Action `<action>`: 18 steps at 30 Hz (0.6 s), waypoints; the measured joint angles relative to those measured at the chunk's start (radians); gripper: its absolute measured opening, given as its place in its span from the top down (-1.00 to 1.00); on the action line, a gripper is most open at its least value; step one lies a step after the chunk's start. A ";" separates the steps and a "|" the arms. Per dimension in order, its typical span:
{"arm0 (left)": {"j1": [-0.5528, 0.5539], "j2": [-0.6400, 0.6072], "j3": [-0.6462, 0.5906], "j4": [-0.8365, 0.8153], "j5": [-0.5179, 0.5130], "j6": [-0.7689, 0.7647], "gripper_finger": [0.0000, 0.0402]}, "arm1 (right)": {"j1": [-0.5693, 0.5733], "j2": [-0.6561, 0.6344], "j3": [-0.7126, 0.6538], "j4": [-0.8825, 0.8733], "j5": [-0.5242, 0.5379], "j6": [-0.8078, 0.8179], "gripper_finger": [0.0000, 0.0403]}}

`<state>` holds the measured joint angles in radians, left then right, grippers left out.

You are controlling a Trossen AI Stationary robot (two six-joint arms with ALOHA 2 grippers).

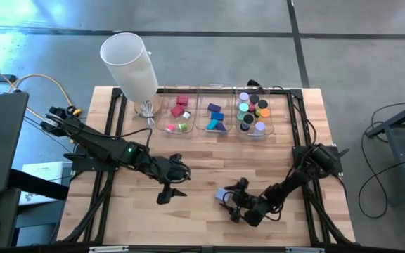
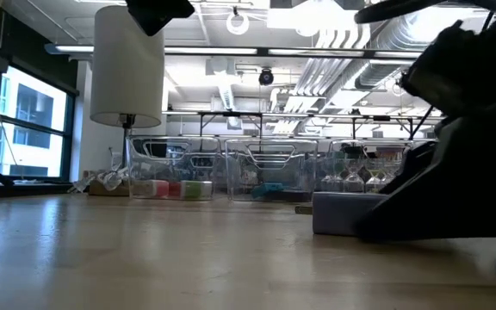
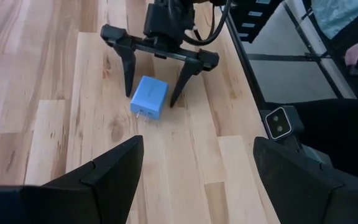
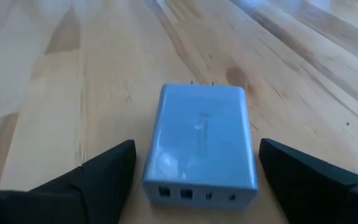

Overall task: Pick & Place Office items
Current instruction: Put the light blue charger adapter into the left transparent bin

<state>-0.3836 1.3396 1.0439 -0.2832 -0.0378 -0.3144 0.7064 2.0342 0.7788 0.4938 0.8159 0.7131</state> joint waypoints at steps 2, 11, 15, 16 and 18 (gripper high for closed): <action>0.000 0.000 0.000 0.000 -0.001 0.000 -0.48 | -0.009 0.000 0.000 0.003 -0.015 -0.003 -0.65; -0.001 0.000 0.000 0.003 -0.002 -0.039 -0.48 | -0.021 0.000 0.001 -0.002 -0.035 -0.005 -0.19; 0.000 0.000 0.000 0.003 -0.001 -0.041 -0.48 | -0.023 -0.001 0.001 0.006 -0.054 -0.004 0.04; 0.000 0.000 0.000 0.003 -0.001 -0.039 -0.48 | -0.024 -0.001 0.000 0.012 -0.064 -0.004 0.04; 0.000 0.000 0.000 0.003 -0.002 -0.014 -0.48 | -0.025 -0.002 0.000 0.034 -0.074 -0.004 0.04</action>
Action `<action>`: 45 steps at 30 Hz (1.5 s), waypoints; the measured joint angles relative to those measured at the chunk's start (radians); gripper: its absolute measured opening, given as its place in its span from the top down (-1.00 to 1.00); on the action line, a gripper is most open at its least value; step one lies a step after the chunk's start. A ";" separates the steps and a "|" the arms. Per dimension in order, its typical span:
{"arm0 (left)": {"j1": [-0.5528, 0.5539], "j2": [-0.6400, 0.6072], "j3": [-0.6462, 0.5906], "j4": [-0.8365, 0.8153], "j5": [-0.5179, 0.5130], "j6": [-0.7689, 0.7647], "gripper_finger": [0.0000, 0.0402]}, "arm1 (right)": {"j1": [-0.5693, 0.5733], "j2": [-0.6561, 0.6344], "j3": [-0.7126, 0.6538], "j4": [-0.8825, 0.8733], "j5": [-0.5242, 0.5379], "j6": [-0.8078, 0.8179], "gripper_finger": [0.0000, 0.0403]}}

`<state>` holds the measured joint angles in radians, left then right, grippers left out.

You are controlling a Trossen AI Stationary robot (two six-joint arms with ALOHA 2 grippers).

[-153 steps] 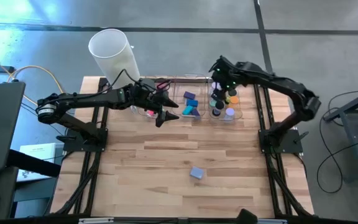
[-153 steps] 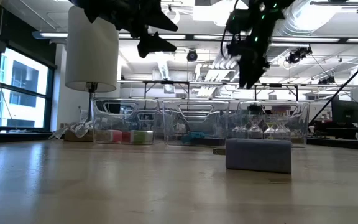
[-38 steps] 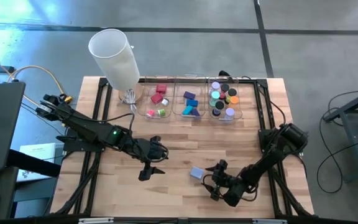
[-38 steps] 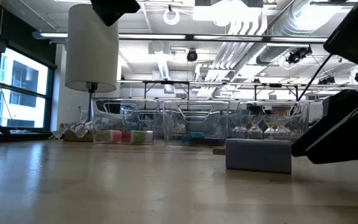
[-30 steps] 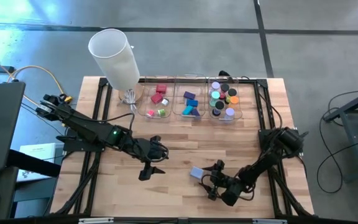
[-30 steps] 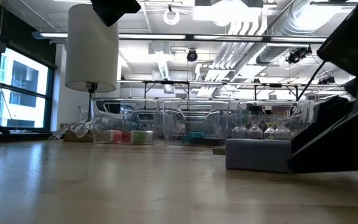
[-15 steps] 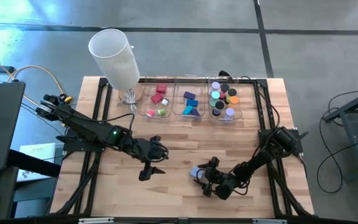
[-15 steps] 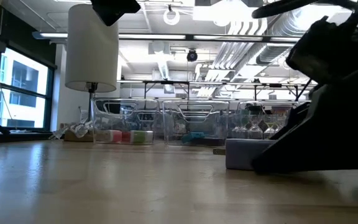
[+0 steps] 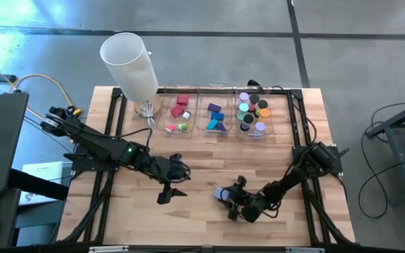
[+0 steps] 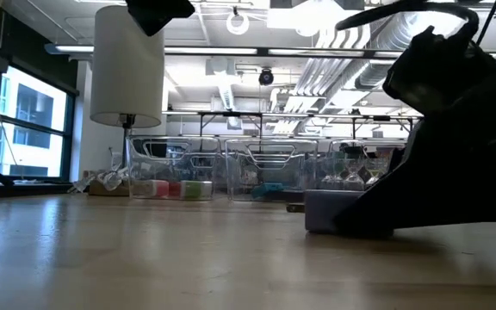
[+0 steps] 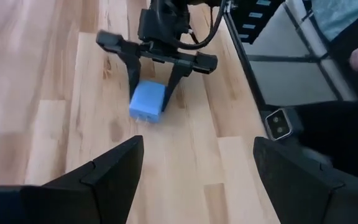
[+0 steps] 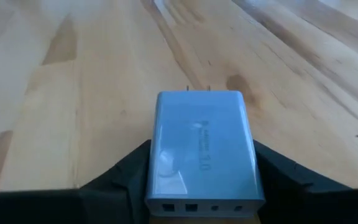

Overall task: Pick & Place Office items
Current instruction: Put the light blue charger adapter into the left transparent bin

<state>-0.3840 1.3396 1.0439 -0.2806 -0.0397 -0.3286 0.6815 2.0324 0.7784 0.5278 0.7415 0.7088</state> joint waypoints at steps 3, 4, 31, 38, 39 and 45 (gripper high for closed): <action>-0.010 0.000 0.000 0.001 -0.046 0.089 -0.47 | -0.001 0.001 -0.001 0.067 -0.041 -0.014 0.04; -0.018 0.000 0.000 0.001 -0.070 0.128 -0.47 | -0.001 -0.001 -0.001 0.091 -0.071 -0.023 0.04; -0.178 0.230 -0.001 0.309 -0.462 0.946 -0.45 | -0.160 -0.156 0.001 0.435 -0.432 -0.118 0.04; -0.167 0.245 0.000 0.316 -0.450 0.955 -0.45 | -0.200 -0.156 0.001 0.430 -0.464 -0.148 0.04; -0.168 0.245 0.000 0.314 -0.450 0.958 -0.45 | -0.206 -0.156 0.001 0.430 -0.468 -0.156 0.04; -0.161 0.245 0.000 0.314 -0.446 0.960 -0.45 | -0.247 -0.156 0.000 0.442 -0.552 -0.175 0.04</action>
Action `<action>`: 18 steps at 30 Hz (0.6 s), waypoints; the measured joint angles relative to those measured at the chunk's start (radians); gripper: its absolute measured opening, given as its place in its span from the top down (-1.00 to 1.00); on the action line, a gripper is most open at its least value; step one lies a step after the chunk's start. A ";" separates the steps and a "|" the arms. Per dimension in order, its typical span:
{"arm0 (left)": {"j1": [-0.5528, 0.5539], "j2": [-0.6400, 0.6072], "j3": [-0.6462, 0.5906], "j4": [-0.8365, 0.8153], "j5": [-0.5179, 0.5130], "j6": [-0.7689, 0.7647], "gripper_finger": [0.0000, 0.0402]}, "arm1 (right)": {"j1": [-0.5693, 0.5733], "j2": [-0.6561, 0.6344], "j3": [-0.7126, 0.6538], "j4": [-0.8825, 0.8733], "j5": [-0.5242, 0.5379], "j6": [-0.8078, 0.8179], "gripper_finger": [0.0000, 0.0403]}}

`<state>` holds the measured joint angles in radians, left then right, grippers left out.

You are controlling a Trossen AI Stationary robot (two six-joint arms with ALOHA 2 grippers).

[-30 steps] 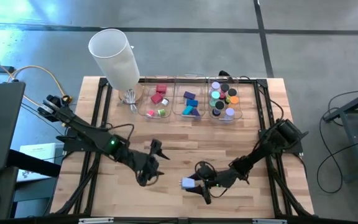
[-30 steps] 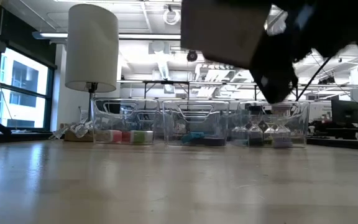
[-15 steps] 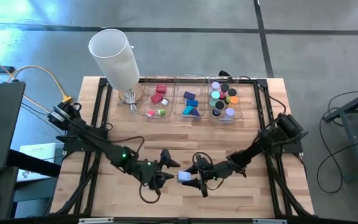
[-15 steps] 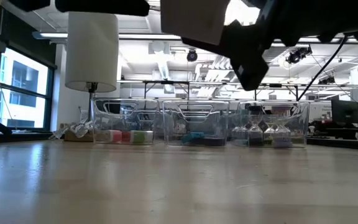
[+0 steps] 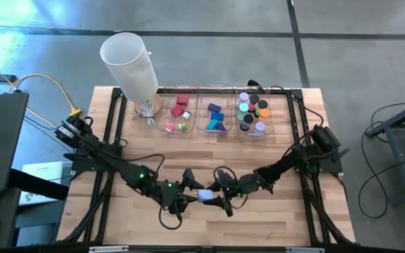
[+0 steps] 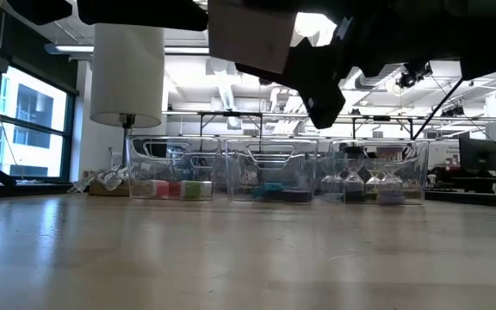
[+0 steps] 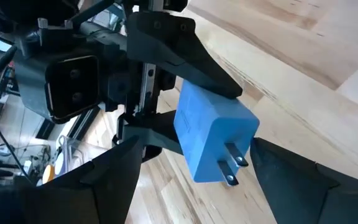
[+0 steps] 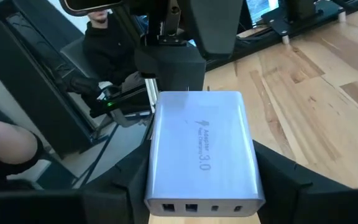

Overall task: Pick & Place Office items
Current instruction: Put the light blue charger adapter into the left transparent bin

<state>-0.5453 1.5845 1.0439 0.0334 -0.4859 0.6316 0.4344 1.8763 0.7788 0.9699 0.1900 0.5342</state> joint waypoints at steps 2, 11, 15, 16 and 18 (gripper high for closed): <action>0.007 0.000 0.000 -0.002 0.002 0.000 -0.45 | -0.010 0.000 0.000 0.000 -0.005 -0.010 0.04; 0.063 0.057 0.000 0.063 -0.002 0.025 -0.45 | -0.057 -0.002 0.002 0.047 -0.049 -0.042 0.04; 0.072 0.065 0.000 0.075 -0.003 0.025 -0.45 | -0.066 -0.002 0.002 0.043 -0.059 -0.045 0.04; 0.074 0.065 0.000 0.078 -0.004 0.025 -0.45 | -0.069 -0.002 0.002 0.036 -0.059 -0.045 0.04; 0.075 0.065 0.000 0.084 -0.005 0.024 -0.45 | -0.071 -0.002 0.002 0.027 -0.060 -0.048 0.04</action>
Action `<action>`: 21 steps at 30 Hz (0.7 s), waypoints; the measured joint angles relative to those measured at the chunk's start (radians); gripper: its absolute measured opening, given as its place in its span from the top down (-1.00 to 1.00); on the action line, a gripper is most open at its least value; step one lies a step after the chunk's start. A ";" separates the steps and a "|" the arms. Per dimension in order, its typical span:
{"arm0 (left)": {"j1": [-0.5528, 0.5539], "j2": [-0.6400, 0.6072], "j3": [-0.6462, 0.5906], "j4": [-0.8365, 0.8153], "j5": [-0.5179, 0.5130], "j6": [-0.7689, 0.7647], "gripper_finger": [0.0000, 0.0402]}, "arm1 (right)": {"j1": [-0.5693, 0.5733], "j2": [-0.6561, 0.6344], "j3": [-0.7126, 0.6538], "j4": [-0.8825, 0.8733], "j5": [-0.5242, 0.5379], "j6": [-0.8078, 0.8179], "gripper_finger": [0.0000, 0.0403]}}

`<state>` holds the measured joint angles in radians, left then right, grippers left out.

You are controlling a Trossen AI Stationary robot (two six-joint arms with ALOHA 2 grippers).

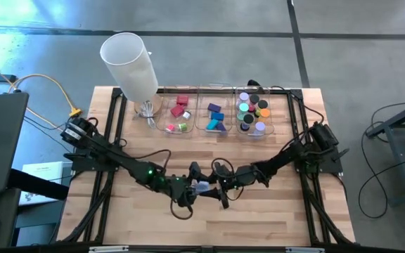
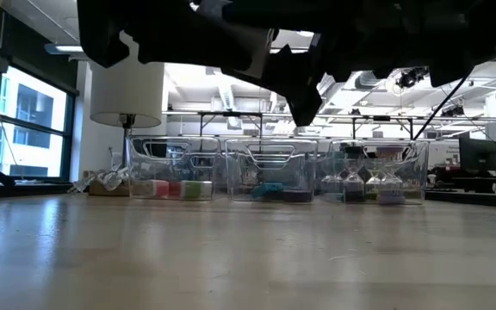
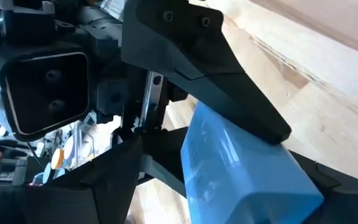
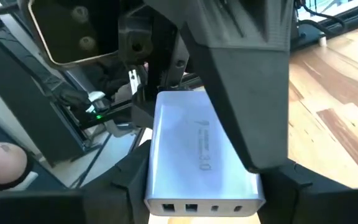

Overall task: Pick & Place Office items
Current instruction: Put the light blue charger adapter into the left transparent bin

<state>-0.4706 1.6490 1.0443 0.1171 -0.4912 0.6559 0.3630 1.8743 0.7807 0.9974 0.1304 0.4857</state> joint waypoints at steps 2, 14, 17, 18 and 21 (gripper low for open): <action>0.000 -0.002 0.000 0.012 -0.001 0.000 -0.44 | 0.001 0.000 0.000 0.003 -0.001 -0.001 0.04; -0.008 -0.002 -0.001 0.012 0.007 -0.015 0.29 | -0.006 0.000 0.000 0.008 -0.037 -0.010 0.04; -0.023 -0.002 -0.001 0.014 -0.001 -0.003 0.42 | -0.006 0.000 0.002 0.001 -0.043 0.007 0.04; -0.028 -0.002 -0.001 0.014 -0.002 -0.006 0.42 | -0.006 0.000 0.002 0.001 -0.043 0.009 0.00; -0.043 -0.002 -0.001 0.009 -0.012 -0.060 0.43 | -0.010 0.000 0.000 -0.015 -0.044 0.001 -0.39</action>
<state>-0.5138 1.6466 1.0431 0.1258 -0.5028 0.5962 0.3526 1.8739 0.7803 0.9826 0.0860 0.4871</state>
